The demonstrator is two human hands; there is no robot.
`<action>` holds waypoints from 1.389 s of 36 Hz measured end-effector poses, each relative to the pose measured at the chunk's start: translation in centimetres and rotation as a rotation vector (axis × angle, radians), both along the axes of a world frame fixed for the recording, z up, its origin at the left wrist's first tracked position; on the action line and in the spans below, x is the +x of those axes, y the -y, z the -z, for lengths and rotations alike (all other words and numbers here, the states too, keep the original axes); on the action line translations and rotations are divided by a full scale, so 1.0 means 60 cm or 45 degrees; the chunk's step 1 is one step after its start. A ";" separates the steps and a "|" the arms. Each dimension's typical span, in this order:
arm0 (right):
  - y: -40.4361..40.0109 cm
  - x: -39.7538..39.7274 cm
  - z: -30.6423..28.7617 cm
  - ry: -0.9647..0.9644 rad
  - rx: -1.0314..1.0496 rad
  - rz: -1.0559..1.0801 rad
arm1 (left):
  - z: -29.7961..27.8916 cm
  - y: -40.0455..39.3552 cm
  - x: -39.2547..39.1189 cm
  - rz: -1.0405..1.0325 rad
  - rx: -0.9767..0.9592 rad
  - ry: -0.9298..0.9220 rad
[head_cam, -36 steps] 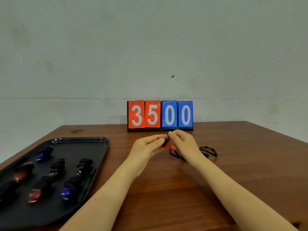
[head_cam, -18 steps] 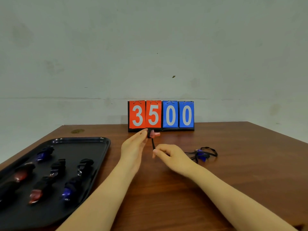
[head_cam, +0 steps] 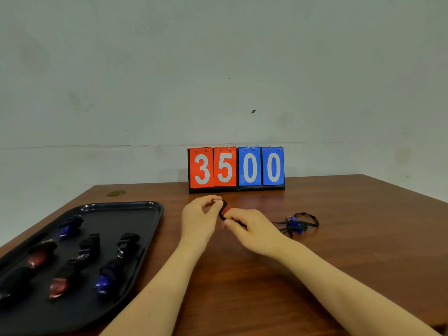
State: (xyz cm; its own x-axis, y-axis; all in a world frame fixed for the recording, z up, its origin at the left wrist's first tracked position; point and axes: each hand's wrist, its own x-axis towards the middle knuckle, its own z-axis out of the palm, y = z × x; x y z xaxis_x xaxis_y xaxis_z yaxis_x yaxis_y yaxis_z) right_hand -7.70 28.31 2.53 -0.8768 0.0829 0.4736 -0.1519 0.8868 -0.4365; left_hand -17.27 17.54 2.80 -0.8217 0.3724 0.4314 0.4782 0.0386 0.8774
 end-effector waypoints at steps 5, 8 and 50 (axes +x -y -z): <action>-0.008 0.006 -0.010 -0.171 -0.284 0.078 | 0.001 -0.001 -0.004 0.009 -0.200 -0.109; -0.017 0.010 -0.015 -0.213 -0.434 0.133 | -0.002 0.000 0.000 0.047 -0.261 -0.089; -0.009 0.006 0.001 0.095 0.171 0.079 | 0.001 -0.005 -0.008 -0.052 -0.076 -0.080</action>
